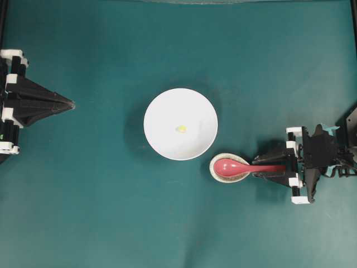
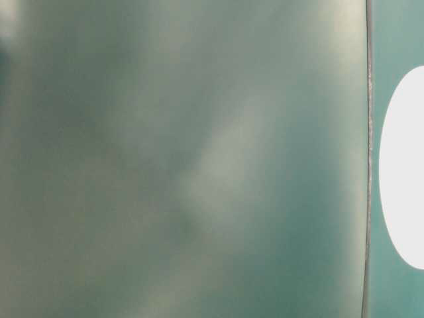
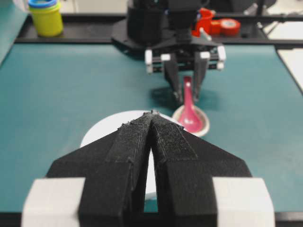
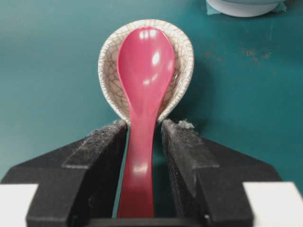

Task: Scoop the yellow hexagonal prism block from the bowl with a spoon using the right arm.
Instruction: 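Close the right gripper on the red spoon handle, then lift the red spoon and carry it over the white bowl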

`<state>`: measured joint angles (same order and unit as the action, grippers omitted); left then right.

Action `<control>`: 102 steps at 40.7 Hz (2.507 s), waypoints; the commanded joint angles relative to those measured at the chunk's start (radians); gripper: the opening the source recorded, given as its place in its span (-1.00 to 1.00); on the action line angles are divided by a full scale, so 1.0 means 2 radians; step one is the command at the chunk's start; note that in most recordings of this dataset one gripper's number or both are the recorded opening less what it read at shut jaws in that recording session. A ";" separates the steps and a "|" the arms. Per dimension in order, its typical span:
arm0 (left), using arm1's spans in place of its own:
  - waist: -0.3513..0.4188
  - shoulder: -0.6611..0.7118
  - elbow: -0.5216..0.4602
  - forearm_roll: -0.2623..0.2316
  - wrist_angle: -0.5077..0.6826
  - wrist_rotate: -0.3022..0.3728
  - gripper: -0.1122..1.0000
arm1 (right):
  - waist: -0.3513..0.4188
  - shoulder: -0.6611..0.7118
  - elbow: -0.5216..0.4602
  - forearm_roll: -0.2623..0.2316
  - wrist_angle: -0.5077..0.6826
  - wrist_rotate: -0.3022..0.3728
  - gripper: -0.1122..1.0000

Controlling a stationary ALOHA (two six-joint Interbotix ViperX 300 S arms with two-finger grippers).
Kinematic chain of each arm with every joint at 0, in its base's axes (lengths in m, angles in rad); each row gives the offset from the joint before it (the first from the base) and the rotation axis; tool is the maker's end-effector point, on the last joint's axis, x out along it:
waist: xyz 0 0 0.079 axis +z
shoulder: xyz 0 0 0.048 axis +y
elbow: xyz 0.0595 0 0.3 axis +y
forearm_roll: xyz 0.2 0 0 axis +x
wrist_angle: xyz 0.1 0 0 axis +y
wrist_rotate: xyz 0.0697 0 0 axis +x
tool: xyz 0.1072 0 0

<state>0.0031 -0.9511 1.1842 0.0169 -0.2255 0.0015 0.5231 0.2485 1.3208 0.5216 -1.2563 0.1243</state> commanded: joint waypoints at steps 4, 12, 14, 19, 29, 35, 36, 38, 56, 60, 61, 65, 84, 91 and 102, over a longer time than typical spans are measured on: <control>0.001 0.004 -0.010 0.001 0.002 -0.001 -0.80 | 0.003 -0.005 -0.003 0.002 -0.002 -0.002 -0.05; 0.001 0.004 -0.010 0.001 0.004 -0.001 -0.80 | 0.003 -0.010 -0.003 0.001 -0.002 -0.010 -0.14; 0.001 0.004 -0.010 0.001 0.003 -0.001 -0.80 | 0.003 -0.013 -0.003 0.001 -0.002 -0.013 -0.16; 0.001 0.004 -0.010 0.001 0.003 -0.001 -0.80 | 0.003 -0.020 -0.002 0.001 -0.002 -0.016 -0.19; 0.001 0.004 -0.009 0.002 0.005 0.002 -0.80 | 0.003 -0.036 -0.002 0.001 0.000 -0.016 -0.39; 0.001 0.004 -0.009 0.002 0.005 0.002 -0.80 | 0.002 -0.063 -0.001 0.001 0.015 -0.018 -0.39; 0.001 0.004 -0.009 0.002 0.005 0.002 -0.80 | 0.002 -0.067 0.000 0.002 0.018 -0.019 -0.39; 0.001 0.003 -0.010 0.002 0.005 0.002 -0.80 | 0.002 -0.081 0.000 0.002 0.025 -0.021 -0.39; 0.001 -0.003 -0.012 0.002 0.021 0.003 -0.80 | -0.065 -0.239 -0.029 0.002 0.209 -0.107 -0.39; 0.001 -0.002 -0.012 0.003 0.026 0.004 -0.80 | -0.104 -0.273 -0.054 0.002 0.295 -0.130 -0.39; 0.001 -0.003 -0.013 0.003 0.027 0.004 -0.80 | -0.116 -0.281 -0.064 0.002 0.326 -0.139 -0.39; 0.001 -0.003 -0.012 0.003 0.027 0.004 -0.80 | -0.160 -0.307 -0.104 0.000 0.434 -0.168 -0.39; 0.002 -0.003 -0.014 0.003 0.024 0.005 -0.80 | -0.296 -0.308 -0.261 -0.015 0.731 -0.217 -0.39; 0.002 -0.003 -0.014 0.004 0.025 0.005 -0.80 | -0.324 -0.291 -0.299 -0.021 0.801 -0.215 -0.39; 0.005 -0.002 -0.014 0.004 0.023 0.005 -0.80 | -0.342 -0.234 -0.383 -0.046 0.919 -0.212 -0.39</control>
<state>0.0061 -0.9618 1.1842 0.0215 -0.1687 0.0092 -0.1549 -0.2424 0.6228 0.4479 0.5231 -0.3053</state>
